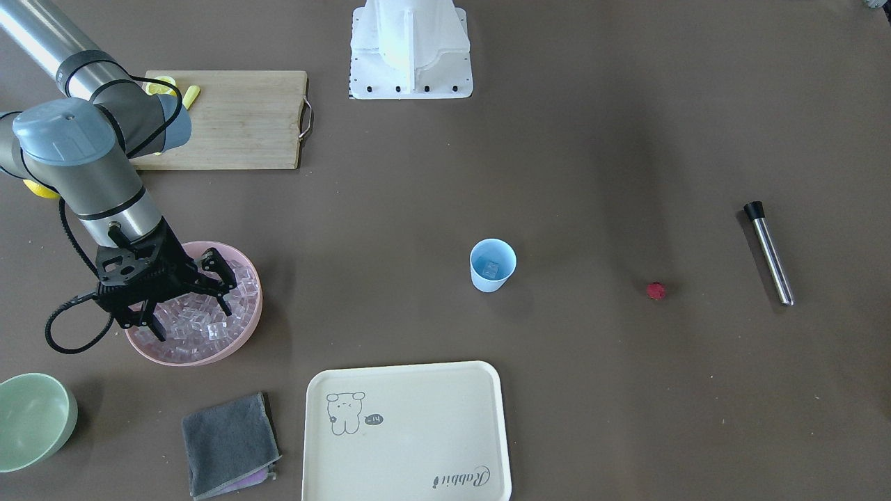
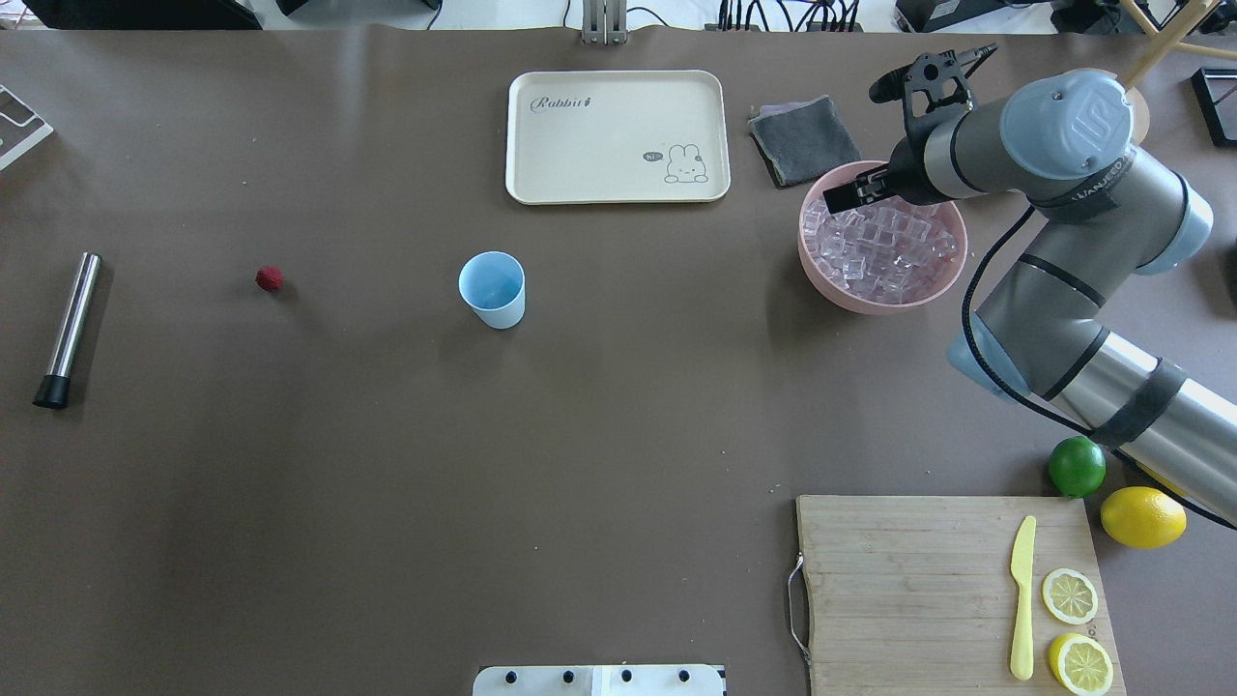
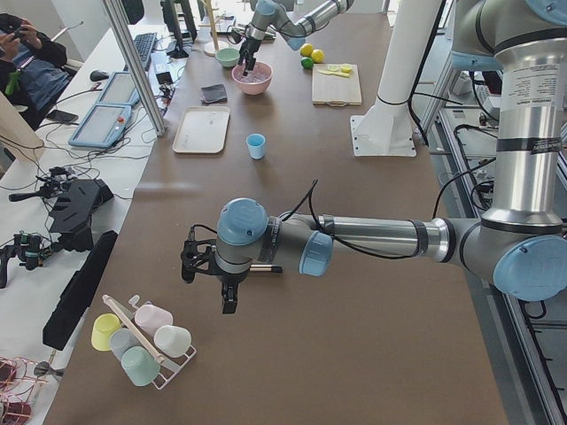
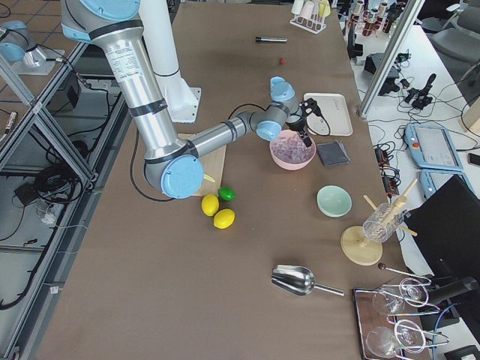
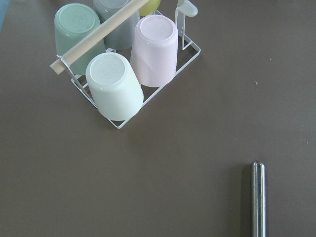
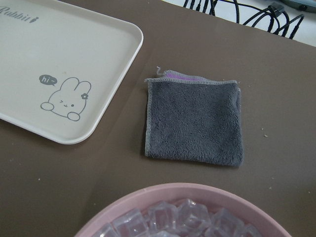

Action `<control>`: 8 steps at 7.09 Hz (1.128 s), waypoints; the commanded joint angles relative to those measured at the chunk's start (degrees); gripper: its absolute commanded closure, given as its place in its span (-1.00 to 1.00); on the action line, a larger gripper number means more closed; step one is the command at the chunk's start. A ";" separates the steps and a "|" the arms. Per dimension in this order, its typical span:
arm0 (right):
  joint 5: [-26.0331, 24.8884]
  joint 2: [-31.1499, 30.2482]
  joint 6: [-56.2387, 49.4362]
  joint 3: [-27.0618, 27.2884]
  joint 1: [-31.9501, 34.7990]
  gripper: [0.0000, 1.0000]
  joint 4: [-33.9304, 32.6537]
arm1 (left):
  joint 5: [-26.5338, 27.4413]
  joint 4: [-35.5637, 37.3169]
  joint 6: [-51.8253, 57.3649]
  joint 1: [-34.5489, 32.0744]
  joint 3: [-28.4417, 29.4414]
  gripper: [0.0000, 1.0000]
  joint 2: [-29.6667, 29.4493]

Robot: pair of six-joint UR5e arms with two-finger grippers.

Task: Mash ice and strawberries in cup
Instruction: 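Lower the right gripper into the bowl and grasp another ice cube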

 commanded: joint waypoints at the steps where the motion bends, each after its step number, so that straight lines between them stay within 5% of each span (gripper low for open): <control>1: 0.27 2.56 0.23 -2.91 -0.07 -0.58 -0.48 | 0.00 0.00 0.03 0.00 0.14 -0.97 0.00; 8: 4.58 4.42 2.51 -3.55 -0.15 -0.32 -8.30 | 0.00 0.00 0.03 -0.09 -0.65 -0.97 0.18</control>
